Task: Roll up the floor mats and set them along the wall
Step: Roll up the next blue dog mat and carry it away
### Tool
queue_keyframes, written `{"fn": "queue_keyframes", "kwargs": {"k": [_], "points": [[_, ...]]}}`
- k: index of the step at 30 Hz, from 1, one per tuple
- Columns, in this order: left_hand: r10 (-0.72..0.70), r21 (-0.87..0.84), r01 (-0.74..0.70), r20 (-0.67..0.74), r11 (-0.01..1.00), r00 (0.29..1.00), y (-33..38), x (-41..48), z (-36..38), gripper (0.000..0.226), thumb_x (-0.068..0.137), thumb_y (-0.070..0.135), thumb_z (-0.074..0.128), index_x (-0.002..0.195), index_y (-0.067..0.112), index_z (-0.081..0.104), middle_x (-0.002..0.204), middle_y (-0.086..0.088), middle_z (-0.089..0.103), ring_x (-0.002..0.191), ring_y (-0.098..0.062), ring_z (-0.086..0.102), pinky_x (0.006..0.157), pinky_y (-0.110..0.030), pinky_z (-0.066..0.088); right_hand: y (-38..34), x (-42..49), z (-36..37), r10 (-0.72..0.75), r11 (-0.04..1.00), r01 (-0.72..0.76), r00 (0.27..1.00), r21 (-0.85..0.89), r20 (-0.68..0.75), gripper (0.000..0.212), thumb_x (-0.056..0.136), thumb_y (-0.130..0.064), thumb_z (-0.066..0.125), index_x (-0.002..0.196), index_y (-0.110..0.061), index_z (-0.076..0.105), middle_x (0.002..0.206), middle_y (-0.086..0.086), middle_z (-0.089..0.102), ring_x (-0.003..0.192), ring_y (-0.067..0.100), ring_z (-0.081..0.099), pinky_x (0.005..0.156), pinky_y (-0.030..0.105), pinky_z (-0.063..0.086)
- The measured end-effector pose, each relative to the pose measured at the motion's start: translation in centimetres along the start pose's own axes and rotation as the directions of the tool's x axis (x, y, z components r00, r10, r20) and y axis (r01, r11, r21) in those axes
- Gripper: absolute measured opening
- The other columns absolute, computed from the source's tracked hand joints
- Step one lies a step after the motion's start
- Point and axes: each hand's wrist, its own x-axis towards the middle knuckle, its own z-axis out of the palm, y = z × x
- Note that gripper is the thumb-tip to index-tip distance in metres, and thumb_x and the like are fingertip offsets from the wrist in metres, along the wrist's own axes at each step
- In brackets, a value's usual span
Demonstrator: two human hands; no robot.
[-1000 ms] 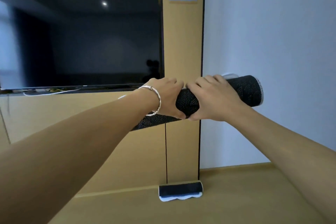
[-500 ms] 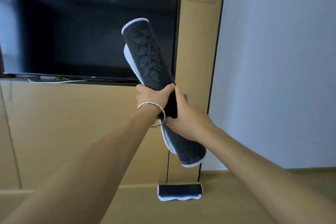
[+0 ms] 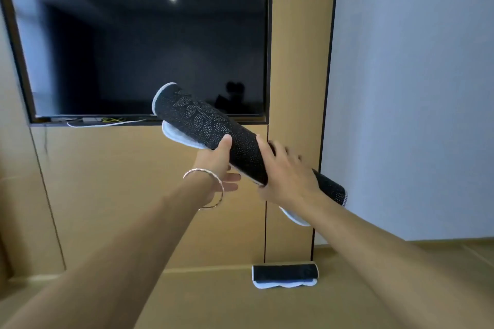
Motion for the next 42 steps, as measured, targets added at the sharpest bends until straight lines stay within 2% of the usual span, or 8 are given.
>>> {"fn": "queue_keyframes", "kwargs": {"k": [2, 4, 7, 11, 15, 20, 25, 42], "points": [[0.195, 0.464, -0.179, 0.014, 0.868, 0.981, -1.7, 0.1, -1.4, 0.033, 0.096, 0.044, 0.042, 0.1, 0.014, 0.055, 0.109, -0.013, 0.06, 0.094, -0.03, 0.064, 0.081, -0.041, 0.053, 0.9, -0.4, 0.9, 0.047, 0.995, -0.053, 0.996, 0.079, 0.08, 0.102, 0.067, -0.035, 0.072, 0.146, -0.023, 0.009, 0.133, 0.005, 0.041, 0.109, 0.031, 0.049, 0.083, 0.044, 0.047], [0.406, 0.865, -0.345, 0.186, 0.365, 0.895, -3.2, 0.2, -2.8, 0.035, 0.094, 0.042, 0.046, 0.119, 0.019, 0.052, 0.123, -0.005, 0.053, 0.109, -0.026, 0.054, 0.087, -0.036, 0.046, 1.7, -0.9, 2.2, 0.059, 0.993, -0.074, 0.986, 0.096, 0.154, 0.097, 0.067, -0.037, 0.071, 0.144, -0.024, 0.015, 0.13, 0.005, 0.044, 0.104, 0.029, 0.05, 0.077, 0.04, 0.047], [0.457, 0.88, -0.45, 0.465, -0.15, 0.758, -5.0, 0.8, -3.7, 0.069, 0.086, 0.047, 0.057, 0.144, 0.027, 0.024, 0.141, 0.001, 0.033, 0.127, -0.02, 0.037, 0.101, -0.035, 0.037, 2.2, -1.2, 4.1, 0.019, 0.996, -0.041, 0.958, 0.073, 0.287, 0.092, 0.069, -0.038, 0.069, 0.144, -0.026, 0.018, 0.126, 0.003, 0.047, 0.102, 0.027, 0.052, 0.072, 0.035, 0.045], [0.341, 0.819, -0.413, 0.55, -0.398, 0.763, -8.4, 3.8, -3.5, 0.12, 0.067, 0.063, 0.069, 0.142, 0.027, -0.016, 0.151, -0.006, 0.015, 0.14, -0.026, 0.016, 0.112, -0.046, 0.021, 1.9, -0.9, 7.0, -0.097, 0.994, 0.073, 0.928, 0.08, 0.36, 0.089, 0.068, -0.038, 0.068, 0.143, -0.027, 0.022, 0.126, 0.0, 0.048, 0.104, 0.025, 0.053, 0.074, 0.036, 0.049], [0.284, 0.81, -0.371, 0.526, -0.454, 0.802, -12.9, 7.4, -3.2, 0.123, 0.068, 0.055, 0.072, 0.137, 0.026, -0.026, 0.149, -0.007, 0.017, 0.139, -0.027, 0.018, 0.11, -0.049, 0.022, 1.9, -0.5, 10.6, -0.201, 0.978, 0.161, 0.905, 0.136, 0.375, 0.086, 0.069, -0.037, 0.067, 0.141, -0.029, 0.02, 0.129, -0.003, 0.045, 0.107, 0.024, 0.05, 0.068, 0.032, 0.04], [0.148, 0.821, -0.408, 0.497, -0.399, 0.855, -19.0, 13.2, -3.0, 0.083, 0.079, 0.041, 0.06, 0.14, 0.03, 0.006, 0.132, -0.001, 0.038, 0.12, -0.024, 0.04, 0.1, -0.05, 0.034, 2.5, 0.6, 19.2, -0.281, 0.958, 0.225, 0.862, 0.178, 0.423, 0.086, 0.064, -0.035, 0.067, 0.139, -0.03, 0.024, 0.117, -0.006, 0.049, 0.099, 0.022, 0.053, 0.068, 0.029, 0.035], [0.029, 0.848, -0.422, 0.455, -0.321, 0.89, -27.5, 21.7, -2.9, 0.066, 0.083, 0.042, 0.059, 0.133, 0.027, 0.019, 0.123, -0.002, 0.039, 0.112, -0.025, 0.04, 0.088, -0.052, 0.044, 3.9, 2.8, 32.4, -0.19, 0.98, 0.134, 0.843, 0.145, 0.503, 0.096, 0.07, -0.043, 0.066, 0.147, -0.026, 0.011, 0.132, -0.001, 0.044, 0.118, 0.025, 0.045, 0.1, 0.038, 0.036], [-0.177, 0.894, -0.37, 0.333, -0.252, 0.926, -75.4, 55.1, -6.9, 0.091, 0.067, 0.056, 0.073, 0.139, 0.025, 0.027, 0.125, -0.006, 0.05, 0.111, -0.028, 0.05, 0.088, -0.058, 0.044, 1.5, 6.3, 91.0, -0.311, 0.95, 0.208, 0.636, 0.231, 0.706, 0.092, 0.083, -0.032, 0.064, 0.15, -0.029, 0.001, 0.142, 0.003, 0.031, 0.128, 0.027, 0.033, 0.104, 0.044, 0.028]]}}
